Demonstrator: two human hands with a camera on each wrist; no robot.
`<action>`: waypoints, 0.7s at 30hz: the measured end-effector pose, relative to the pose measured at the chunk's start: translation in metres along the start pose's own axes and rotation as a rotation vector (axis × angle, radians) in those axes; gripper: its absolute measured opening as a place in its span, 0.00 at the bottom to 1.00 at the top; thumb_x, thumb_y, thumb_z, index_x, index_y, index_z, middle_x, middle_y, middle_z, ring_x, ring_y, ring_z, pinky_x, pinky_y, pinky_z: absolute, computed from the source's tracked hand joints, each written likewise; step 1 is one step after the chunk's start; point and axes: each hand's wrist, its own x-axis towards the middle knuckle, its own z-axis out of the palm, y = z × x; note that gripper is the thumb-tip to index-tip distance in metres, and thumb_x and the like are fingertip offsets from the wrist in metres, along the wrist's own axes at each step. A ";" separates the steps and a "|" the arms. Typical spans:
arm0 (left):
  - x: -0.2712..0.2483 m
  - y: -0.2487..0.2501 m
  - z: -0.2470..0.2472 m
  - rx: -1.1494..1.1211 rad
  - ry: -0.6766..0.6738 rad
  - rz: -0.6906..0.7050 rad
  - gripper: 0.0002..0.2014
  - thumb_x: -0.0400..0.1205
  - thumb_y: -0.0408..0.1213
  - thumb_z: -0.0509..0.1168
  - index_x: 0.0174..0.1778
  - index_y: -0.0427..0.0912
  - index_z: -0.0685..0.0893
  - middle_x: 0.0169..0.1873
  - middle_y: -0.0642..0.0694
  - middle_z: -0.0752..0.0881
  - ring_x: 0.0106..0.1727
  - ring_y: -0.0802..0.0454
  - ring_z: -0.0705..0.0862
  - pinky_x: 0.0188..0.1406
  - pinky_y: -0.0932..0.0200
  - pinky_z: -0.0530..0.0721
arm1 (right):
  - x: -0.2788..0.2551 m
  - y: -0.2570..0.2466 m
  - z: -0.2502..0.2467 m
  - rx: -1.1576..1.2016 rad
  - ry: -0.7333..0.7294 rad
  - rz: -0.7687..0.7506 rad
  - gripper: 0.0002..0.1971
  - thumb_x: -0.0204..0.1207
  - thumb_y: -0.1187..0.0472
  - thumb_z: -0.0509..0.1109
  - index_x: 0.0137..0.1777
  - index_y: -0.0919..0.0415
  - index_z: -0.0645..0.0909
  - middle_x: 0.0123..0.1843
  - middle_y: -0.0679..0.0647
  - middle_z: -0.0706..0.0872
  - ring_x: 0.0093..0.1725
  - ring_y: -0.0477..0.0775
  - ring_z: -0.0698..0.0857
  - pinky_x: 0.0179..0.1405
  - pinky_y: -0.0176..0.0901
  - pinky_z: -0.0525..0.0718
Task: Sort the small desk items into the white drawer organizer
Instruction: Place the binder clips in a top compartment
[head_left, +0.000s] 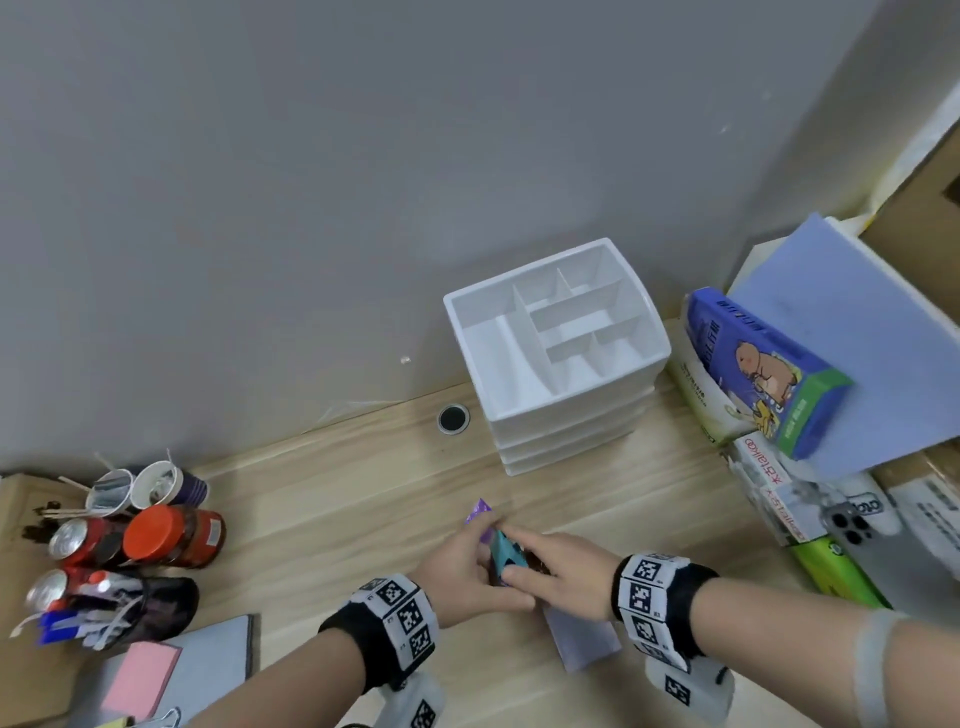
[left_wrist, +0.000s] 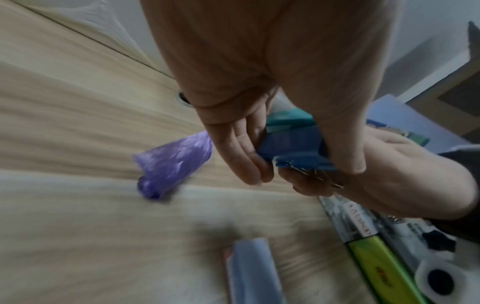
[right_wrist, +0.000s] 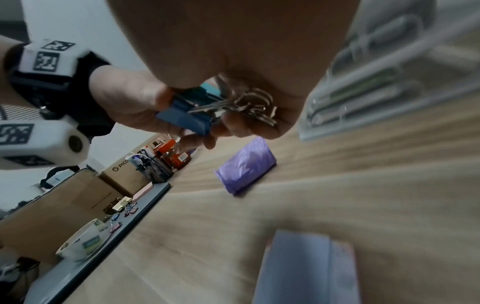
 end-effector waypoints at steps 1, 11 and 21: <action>0.000 0.010 -0.003 -0.024 -0.013 0.009 0.47 0.70 0.41 0.83 0.81 0.51 0.64 0.46 0.45 0.90 0.37 0.56 0.89 0.41 0.57 0.88 | -0.002 -0.005 -0.010 -0.021 -0.001 -0.010 0.24 0.83 0.36 0.53 0.74 0.45 0.70 0.56 0.50 0.89 0.52 0.52 0.87 0.55 0.54 0.83; -0.002 0.143 -0.052 -0.190 0.056 0.258 0.19 0.83 0.32 0.68 0.71 0.48 0.79 0.36 0.39 0.86 0.29 0.46 0.86 0.30 0.56 0.89 | -0.025 -0.093 -0.148 -0.314 0.118 -0.095 0.20 0.78 0.49 0.63 0.67 0.55 0.71 0.47 0.50 0.85 0.42 0.52 0.82 0.45 0.51 0.83; 0.010 0.241 -0.113 -0.142 0.338 0.255 0.22 0.86 0.51 0.64 0.70 0.39 0.76 0.41 0.34 0.86 0.31 0.44 0.84 0.32 0.53 0.87 | -0.003 -0.132 -0.274 -0.791 0.390 0.063 0.11 0.88 0.49 0.58 0.54 0.57 0.65 0.39 0.56 0.80 0.35 0.64 0.78 0.35 0.52 0.71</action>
